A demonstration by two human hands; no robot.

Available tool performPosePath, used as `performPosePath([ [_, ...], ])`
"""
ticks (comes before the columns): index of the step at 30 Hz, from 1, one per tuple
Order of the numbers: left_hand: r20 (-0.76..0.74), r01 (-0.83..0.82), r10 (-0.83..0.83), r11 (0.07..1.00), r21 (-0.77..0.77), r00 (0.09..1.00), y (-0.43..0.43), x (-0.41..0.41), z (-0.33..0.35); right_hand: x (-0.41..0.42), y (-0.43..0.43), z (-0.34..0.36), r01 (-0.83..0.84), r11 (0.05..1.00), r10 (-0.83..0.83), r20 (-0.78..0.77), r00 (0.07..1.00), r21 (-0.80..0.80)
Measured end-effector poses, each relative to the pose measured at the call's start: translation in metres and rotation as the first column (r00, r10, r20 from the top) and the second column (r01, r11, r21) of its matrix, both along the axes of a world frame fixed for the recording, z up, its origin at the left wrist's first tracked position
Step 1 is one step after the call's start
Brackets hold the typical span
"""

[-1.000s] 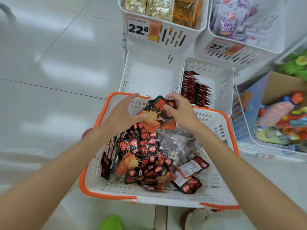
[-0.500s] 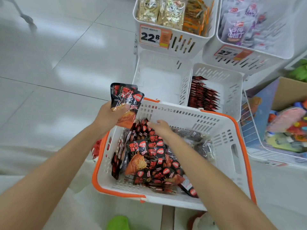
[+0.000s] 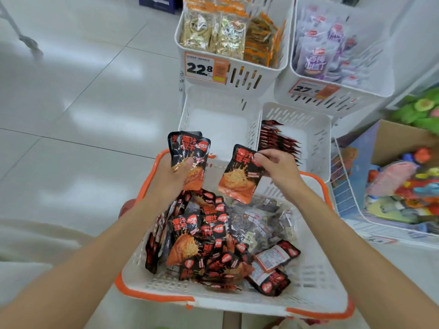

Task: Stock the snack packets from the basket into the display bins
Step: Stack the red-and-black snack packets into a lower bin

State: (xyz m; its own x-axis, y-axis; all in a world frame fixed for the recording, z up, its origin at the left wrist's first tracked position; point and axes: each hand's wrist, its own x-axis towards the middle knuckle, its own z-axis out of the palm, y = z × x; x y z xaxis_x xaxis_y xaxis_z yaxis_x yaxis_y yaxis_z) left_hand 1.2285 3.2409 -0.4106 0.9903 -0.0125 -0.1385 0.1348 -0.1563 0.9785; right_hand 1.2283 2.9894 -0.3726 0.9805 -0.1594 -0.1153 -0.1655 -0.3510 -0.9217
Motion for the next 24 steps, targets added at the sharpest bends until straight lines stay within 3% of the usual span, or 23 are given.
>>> performPosePath([
  [4, -0.078, 0.150, -0.144, 0.985, 0.082, 0.987, -0.043, 0.000, 0.017, 0.006, -0.007, 0.022, 0.035, 0.977, -0.037, 0.006, 0.999, 0.212],
  [8, -0.255, 0.277, -0.324, 0.939, -0.204, 0.911, -0.089, -0.003, 0.034, 0.011, -0.002, 0.006, 0.163, 0.973, -0.169, 0.020, 0.985, 0.165],
  [10, -0.200, 0.342, -0.362, 0.931, -0.128, 0.910, -0.101, 0.001, 0.029, 0.011, -0.011, 0.001, 0.209, 0.957, -0.212, -0.004, 0.977, 0.201],
  [13, -0.191, 0.405, -0.405, 0.913, -0.039, 0.894, -0.115, 0.014, 0.021, 0.009, -0.045, 0.004, 0.072, 0.975, -0.050, -0.108, 0.993, 0.212],
  [16, -0.217, 0.565, -0.538, 0.821, 0.085, 0.815, -0.137, 0.027, 0.019, 0.008, -0.080, 0.010, -0.116, 0.967, 0.161, -0.194, 0.968, 0.226],
  [18, -0.185, 0.649, -0.622, 0.727, 0.225, 0.761, -0.156, 0.043, 0.018, 0.012, -0.102, 0.016, -0.151, 0.976, 0.181, -0.198, 0.963, 0.159],
  [22, -0.148, 0.779, -0.766, 0.603, 0.175, 0.626, -0.204, 0.083, 0.022, 0.029, -0.151, 0.027, -0.200, 0.956, 0.249, -0.232, 0.940, 0.217],
  [24, -0.118, 0.783, -0.777, 0.597, 0.171, 0.618, -0.228, 0.104, 0.021, 0.040, -0.171, 0.025, -0.202, 0.974, 0.220, -0.201, 0.955, 0.104],
])
